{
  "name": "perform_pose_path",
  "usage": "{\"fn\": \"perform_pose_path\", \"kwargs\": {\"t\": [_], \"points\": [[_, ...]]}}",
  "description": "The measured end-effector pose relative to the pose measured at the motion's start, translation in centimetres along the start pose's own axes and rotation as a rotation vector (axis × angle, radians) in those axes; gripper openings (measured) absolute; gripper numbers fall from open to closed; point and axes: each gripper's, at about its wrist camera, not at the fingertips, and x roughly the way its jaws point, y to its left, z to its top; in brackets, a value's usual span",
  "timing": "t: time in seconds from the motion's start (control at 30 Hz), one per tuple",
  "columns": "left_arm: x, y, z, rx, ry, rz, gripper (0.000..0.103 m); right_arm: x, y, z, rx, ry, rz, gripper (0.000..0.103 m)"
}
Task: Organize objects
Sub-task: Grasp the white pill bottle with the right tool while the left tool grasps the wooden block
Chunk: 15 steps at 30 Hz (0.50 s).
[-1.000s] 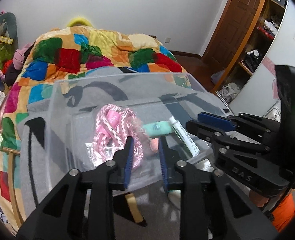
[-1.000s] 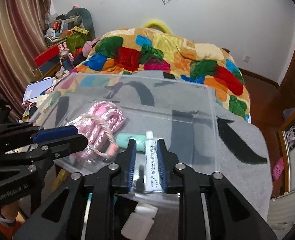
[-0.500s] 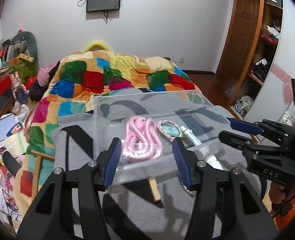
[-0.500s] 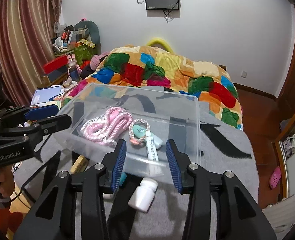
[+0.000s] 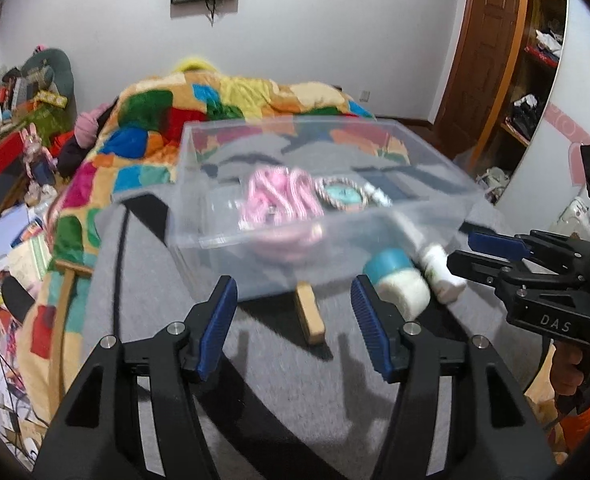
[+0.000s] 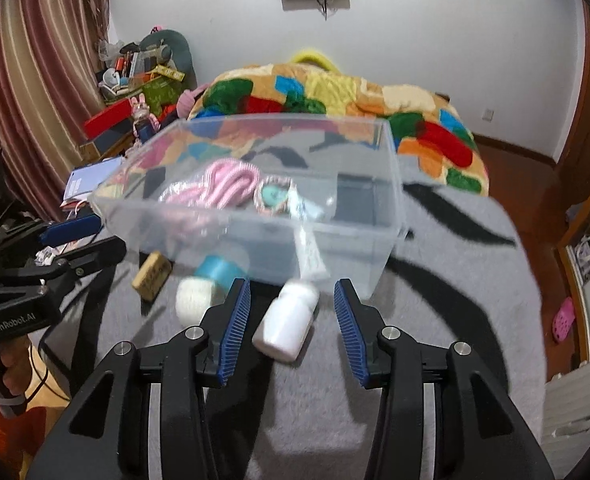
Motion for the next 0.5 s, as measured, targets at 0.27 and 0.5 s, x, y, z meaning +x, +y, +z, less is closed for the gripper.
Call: {"fn": "perform_pose_path", "kwargs": {"t": [0.27, 0.5], "points": [[2.4, -0.9, -1.3, 0.006, 0.072, -0.011, 0.035, 2.7, -0.1, -1.4, 0.018, 0.067, 0.002, 0.034], [2.9, -1.1, -1.9, -0.012, 0.078, -0.027, 0.013, 2.3, -0.1, -1.9, 0.009, 0.059, -0.002, 0.027]]}}
